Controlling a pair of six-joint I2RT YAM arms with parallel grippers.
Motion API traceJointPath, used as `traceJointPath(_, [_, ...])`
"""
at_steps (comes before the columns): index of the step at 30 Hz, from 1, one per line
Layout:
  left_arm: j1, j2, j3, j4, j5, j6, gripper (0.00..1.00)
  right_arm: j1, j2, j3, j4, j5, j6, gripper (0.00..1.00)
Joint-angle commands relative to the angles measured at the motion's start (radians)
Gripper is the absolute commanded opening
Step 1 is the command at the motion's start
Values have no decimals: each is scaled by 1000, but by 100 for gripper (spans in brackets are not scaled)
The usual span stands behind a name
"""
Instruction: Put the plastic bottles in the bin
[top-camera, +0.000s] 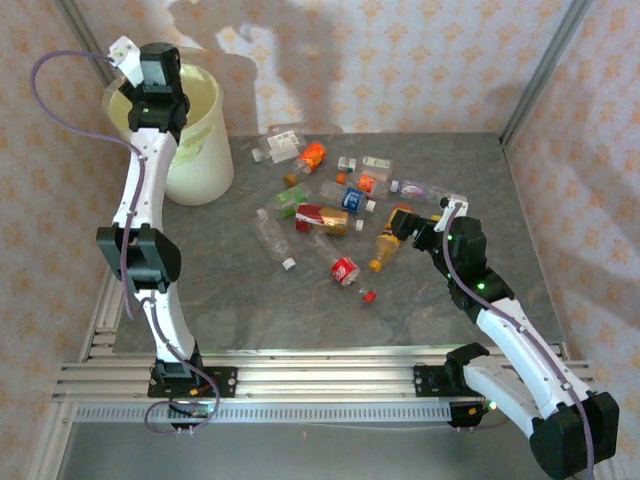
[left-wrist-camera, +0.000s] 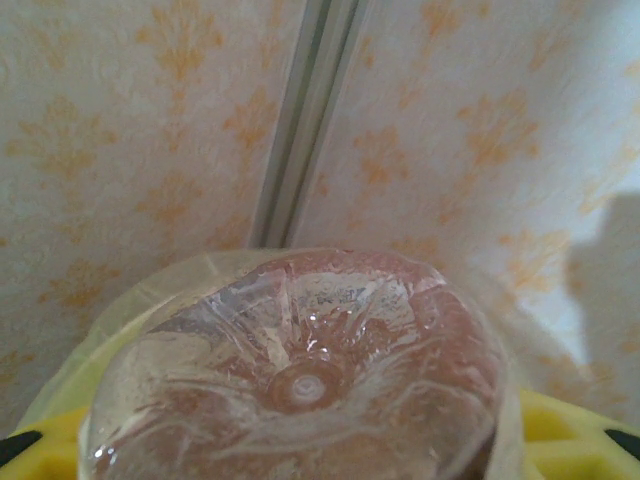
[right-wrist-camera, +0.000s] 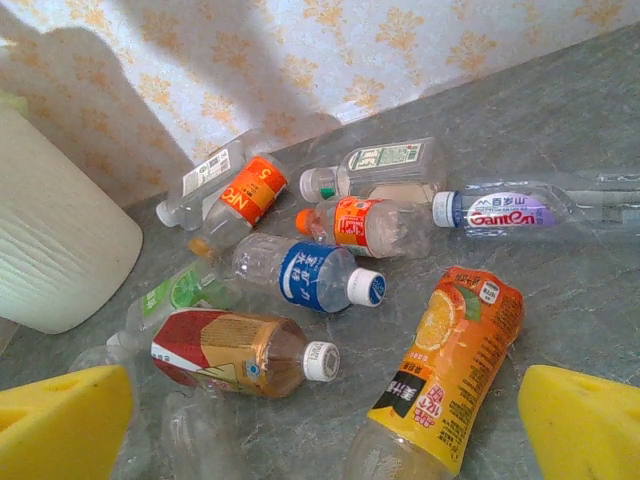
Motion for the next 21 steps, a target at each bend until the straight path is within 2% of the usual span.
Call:
traceJointPath(1, [19,46,42,-104,21,35,55,6,3,-6,11,15,-19,99])
traceJointPath(15, [35,248,264,-288,45,68,57,5,30,0,5,-16,-22,99])
traceJointPath(21, [35,264,309,-310,146,60,74,6,30,5,-4,-14,-33,99])
